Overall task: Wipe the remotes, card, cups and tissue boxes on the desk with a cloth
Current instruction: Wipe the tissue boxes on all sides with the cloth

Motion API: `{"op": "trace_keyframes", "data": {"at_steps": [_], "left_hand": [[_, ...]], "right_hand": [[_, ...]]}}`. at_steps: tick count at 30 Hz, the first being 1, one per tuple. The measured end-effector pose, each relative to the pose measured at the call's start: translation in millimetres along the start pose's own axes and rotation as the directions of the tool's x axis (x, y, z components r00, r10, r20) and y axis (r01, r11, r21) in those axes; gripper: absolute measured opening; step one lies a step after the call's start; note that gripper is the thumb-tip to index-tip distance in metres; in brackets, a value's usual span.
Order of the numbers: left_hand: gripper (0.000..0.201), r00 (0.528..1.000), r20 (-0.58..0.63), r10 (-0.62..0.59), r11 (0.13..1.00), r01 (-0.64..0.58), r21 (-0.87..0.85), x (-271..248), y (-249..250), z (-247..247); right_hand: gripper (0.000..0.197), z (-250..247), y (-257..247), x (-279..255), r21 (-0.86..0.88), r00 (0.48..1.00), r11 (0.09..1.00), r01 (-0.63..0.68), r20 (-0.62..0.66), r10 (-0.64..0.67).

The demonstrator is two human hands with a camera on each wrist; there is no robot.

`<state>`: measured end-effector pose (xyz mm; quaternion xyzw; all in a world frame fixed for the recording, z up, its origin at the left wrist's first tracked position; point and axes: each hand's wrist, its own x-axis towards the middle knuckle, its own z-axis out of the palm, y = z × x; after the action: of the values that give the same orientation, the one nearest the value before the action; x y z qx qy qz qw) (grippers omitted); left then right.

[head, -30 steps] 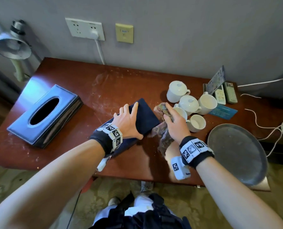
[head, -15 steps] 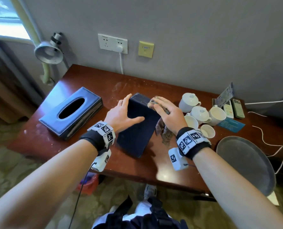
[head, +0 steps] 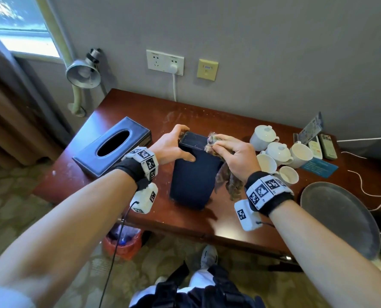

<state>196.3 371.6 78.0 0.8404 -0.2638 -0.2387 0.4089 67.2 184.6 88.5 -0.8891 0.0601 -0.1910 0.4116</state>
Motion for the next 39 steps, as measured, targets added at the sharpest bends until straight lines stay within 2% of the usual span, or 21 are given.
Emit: {"op": "trace_keyframes", "data": {"at_steps": [3,5,7,10,13,17,21,23,26,29,31,34,39], "left_hand": [[0.091,0.991,-0.129,-0.027,0.997,0.018,-0.075,-1,0,13],[0.089,0.987,-0.153,-0.041,0.989,0.018,-0.148,-2,1,22],[0.085,0.989,-0.140,-0.039,0.978,0.009,-0.208,-6,1,27],[0.079,0.994,-0.102,-0.029,0.962,0.000,-0.273,-13,-5,25],[0.068,0.995,-0.096,-0.028,0.954,-0.002,-0.299,-21,-13,22],[0.065,0.994,-0.104,0.028,0.980,-0.048,-0.195,-31,-10,27],[0.065,0.988,-0.142,0.058,0.984,-0.081,-0.161,-42,-14,40],[0.064,0.983,-0.173,0.065,0.983,-0.092,-0.156,-47,-15,44],[0.062,0.961,-0.272,0.054,0.981,-0.103,-0.167,-43,-11,48],[0.067,0.940,-0.340,0.032,0.981,-0.095,-0.169,-33,-1,53],[0.074,0.942,-0.334,0.043,0.982,-0.102,-0.159,-29,1,57],[0.081,0.954,-0.282,0.098,0.987,-0.128,-0.092,-27,-3,58],[0.078,0.953,-0.284,0.109,0.989,-0.132,-0.063,-19,-10,49]], "right_hand": [[0.018,-7,-7,16,-0.061,0.992,0.998,0.002,-0.123,-0.010],[0.018,-6,-16,29,-0.116,0.989,0.993,0.003,-0.147,-0.020],[0.018,2,-22,37,-0.203,0.997,0.979,-0.036,-0.081,0.020],[0.024,20,-33,33,-0.409,0.988,0.907,-0.103,0.064,0.141],[0.040,32,-44,20,-0.514,0.985,0.854,-0.081,0.088,0.146],[0.042,25,-35,4,-0.508,0.989,0.860,-0.037,0.104,0.104],[0.054,-4,-20,0,-0.461,0.969,0.867,-0.187,0.061,0.241],[0.052,-1,-23,0,-0.494,0.965,0.844,-0.210,0.035,0.261],[0.038,15,-35,5,-0.497,0.987,0.862,-0.096,0.067,0.148],[0.035,30,-45,16,-0.411,0.987,0.911,-0.020,0.140,0.084],[0.038,37,-43,13,-0.384,0.985,0.923,-0.013,0.155,0.079],[0.037,34,-27,4,-0.370,0.995,0.929,-0.015,0.089,0.051],[0.034,39,-28,28,-0.424,0.992,0.900,-0.104,0.019,0.123]]}}
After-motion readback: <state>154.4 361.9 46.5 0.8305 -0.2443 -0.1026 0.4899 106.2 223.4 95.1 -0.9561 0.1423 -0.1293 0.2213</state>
